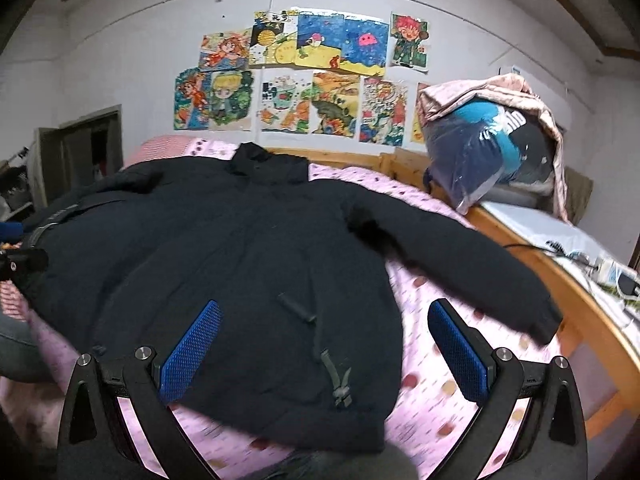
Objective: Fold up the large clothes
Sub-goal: 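Grasp the jacket sleeve cuff with the right gripper and lift it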
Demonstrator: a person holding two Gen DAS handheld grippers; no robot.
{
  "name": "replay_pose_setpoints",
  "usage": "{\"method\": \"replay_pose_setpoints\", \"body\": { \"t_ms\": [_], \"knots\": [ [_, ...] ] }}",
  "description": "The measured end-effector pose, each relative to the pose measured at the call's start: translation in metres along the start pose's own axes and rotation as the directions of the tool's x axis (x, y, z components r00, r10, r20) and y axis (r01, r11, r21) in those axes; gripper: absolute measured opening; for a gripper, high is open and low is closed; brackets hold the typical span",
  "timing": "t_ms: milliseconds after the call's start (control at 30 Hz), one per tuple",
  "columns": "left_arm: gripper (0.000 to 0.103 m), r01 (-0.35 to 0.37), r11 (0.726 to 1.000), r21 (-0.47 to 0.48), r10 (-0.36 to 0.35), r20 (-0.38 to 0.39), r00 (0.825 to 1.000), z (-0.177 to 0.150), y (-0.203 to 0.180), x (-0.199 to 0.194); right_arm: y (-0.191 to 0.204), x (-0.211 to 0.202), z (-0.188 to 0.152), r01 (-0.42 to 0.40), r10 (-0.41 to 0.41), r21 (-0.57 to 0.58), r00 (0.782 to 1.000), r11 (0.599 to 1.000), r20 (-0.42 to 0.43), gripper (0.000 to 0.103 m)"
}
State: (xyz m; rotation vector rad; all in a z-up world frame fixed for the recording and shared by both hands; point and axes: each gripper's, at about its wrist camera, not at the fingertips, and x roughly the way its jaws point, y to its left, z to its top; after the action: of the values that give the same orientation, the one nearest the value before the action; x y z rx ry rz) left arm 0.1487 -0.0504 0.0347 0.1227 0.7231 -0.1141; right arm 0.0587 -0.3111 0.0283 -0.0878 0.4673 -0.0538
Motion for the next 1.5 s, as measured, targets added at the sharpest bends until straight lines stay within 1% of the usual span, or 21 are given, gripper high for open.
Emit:
{"method": "replay_pose_setpoints", "body": {
  "t_ms": [133,300,467,600,767,833,867,933,967,1067,1100,1167,1200,1367,1467,1500],
  "knots": [
    [0.103,0.021,1.0,0.018,-0.02,-0.024,0.999,0.025,-0.016,0.026,-0.015,0.02,0.012,0.018,-0.018,0.027,1.0,0.999,-0.01,0.102],
    [0.103,0.039,0.998,0.044,-0.037,-0.053,0.998,0.055,-0.036,0.061,-0.039,0.054,0.018,0.015,-0.01,0.1,0.999,0.995,-0.049,0.102],
    [0.103,0.079,0.994,0.073,-0.075,-0.052,0.996,0.087,-0.058,0.095,-0.068,0.088,0.007,-0.022,0.042,0.217,0.995,0.976,-0.088,0.102],
    [0.103,0.084,0.99,0.114,-0.079,-0.048,0.996,0.108,-0.08,0.125,-0.097,0.107,-0.016,-0.002,0.036,0.33,0.995,0.944,-0.097,0.102],
    [0.103,0.082,0.983,0.161,-0.075,-0.053,0.996,0.126,-0.11,0.161,-0.138,0.124,-0.046,0.031,0.007,0.482,0.997,0.876,-0.077,0.102],
    [0.103,0.082,0.981,0.178,-0.073,-0.053,0.996,0.131,-0.118,0.173,-0.152,0.134,-0.055,0.03,0.011,0.532,0.997,0.846,-0.075,0.102],
    [0.103,0.082,0.979,0.187,-0.073,-0.054,0.996,0.135,-0.123,0.181,-0.158,0.139,-0.06,0.014,0.024,0.555,0.998,0.832,-0.061,0.102],
    [0.103,0.084,0.977,0.195,-0.075,-0.053,0.996,0.139,-0.129,0.192,-0.169,0.149,-0.066,-0.02,0.045,0.585,0.999,0.811,-0.027,0.102],
    [0.103,0.088,0.976,0.198,-0.078,-0.055,0.995,0.142,-0.133,0.198,-0.172,0.153,-0.069,-0.02,0.046,0.592,0.999,0.806,-0.029,0.102],
    [0.103,0.094,0.972,0.214,-0.082,-0.064,0.995,0.149,-0.145,0.218,-0.179,0.169,-0.072,-0.009,0.063,0.603,0.996,0.798,-0.069,0.102],
    [0.103,0.095,0.971,0.22,-0.083,-0.064,0.995,0.152,-0.149,0.224,-0.182,0.173,-0.074,-0.003,0.057,0.625,0.996,0.781,-0.067,0.102],
    [0.103,0.1,0.968,0.232,-0.087,-0.066,0.994,0.157,-0.157,0.235,-0.189,0.178,-0.077,-0.018,0.061,0.673,0.997,0.74,-0.04,0.102],
    [0.103,0.105,0.967,0.233,-0.091,-0.068,0.994,0.159,-0.161,0.24,-0.193,0.18,-0.077,-0.027,0.058,0.701,0.998,0.713,-0.021,0.102],
    [0.103,0.134,0.966,0.223,-0.12,-0.072,0.99,0.17,-0.176,0.263,-0.21,0.187,-0.08,-0.047,0.018,0.801,0.999,0.597,0.046,0.102],
    [0.103,0.144,0.965,0.218,-0.133,-0.065,0.989,0.175,-0.187,0.275,-0.22,0.193,-0.082,-0.06,-0.022,0.856,0.996,0.514,0.084,0.102],
    [0.103,0.147,0.965,0.215,-0.137,-0.065,0.989,0.177,-0.189,0.278,-0.223,0.192,-0.085,-0.063,-0.035,0.866,0.995,0.496,0.092,0.102]
  ]
}}
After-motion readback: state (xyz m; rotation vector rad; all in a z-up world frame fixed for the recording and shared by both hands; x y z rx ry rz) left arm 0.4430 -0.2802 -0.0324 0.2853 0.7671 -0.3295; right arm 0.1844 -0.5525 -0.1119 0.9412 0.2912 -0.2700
